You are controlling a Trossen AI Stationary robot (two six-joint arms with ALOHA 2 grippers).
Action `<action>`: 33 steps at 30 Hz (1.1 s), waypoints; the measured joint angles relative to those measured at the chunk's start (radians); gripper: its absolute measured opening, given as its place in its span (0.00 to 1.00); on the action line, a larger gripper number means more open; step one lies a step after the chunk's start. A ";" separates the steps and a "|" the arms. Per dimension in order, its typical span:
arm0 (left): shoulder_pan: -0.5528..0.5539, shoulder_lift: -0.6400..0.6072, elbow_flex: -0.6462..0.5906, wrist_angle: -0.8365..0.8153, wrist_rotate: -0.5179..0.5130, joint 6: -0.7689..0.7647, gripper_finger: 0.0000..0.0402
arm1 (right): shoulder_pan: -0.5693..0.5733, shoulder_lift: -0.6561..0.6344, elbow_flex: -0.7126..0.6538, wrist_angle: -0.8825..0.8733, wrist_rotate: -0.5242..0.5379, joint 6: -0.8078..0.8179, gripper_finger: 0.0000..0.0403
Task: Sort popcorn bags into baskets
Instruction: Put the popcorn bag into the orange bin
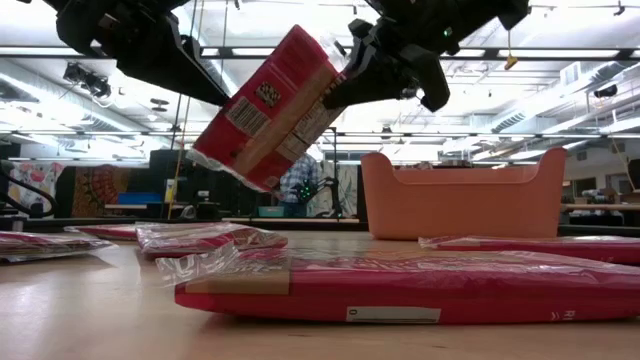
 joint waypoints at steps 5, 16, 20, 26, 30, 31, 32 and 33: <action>0.000 -0.064 -0.001 -0.048 -0.002 0.037 0.46 | 0.014 -0.056 0.059 -0.176 0.082 -0.027 0.06; 0.000 -0.255 -0.001 -0.115 0.089 -0.088 0.47 | 0.031 -0.268 0.112 -0.428 0.220 -0.157 0.08; 0.000 -0.286 -0.001 -0.130 0.129 -0.092 0.44 | -0.001 -0.340 0.113 -0.540 0.232 -0.157 0.08; 0.022 -0.320 -0.002 -0.233 0.150 -0.084 0.40 | -0.003 -0.458 0.112 -0.713 0.287 -0.125 0.07; 0.061 -0.328 -0.002 -0.223 0.200 -0.065 0.38 | -0.046 -0.503 0.112 -0.796 0.266 -0.093 0.08; 0.073 -0.329 -0.002 -0.229 0.212 -0.056 0.38 | -0.068 -0.507 0.112 -0.822 0.259 -0.079 0.08; 0.085 -0.329 -0.002 -0.227 0.224 -0.053 0.37 | -0.092 -0.509 0.112 -0.848 0.245 -0.065 0.08; 0.098 -0.329 -0.002 -0.224 0.233 -0.052 0.37 | -0.120 -0.509 0.112 -0.873 0.228 -0.057 0.08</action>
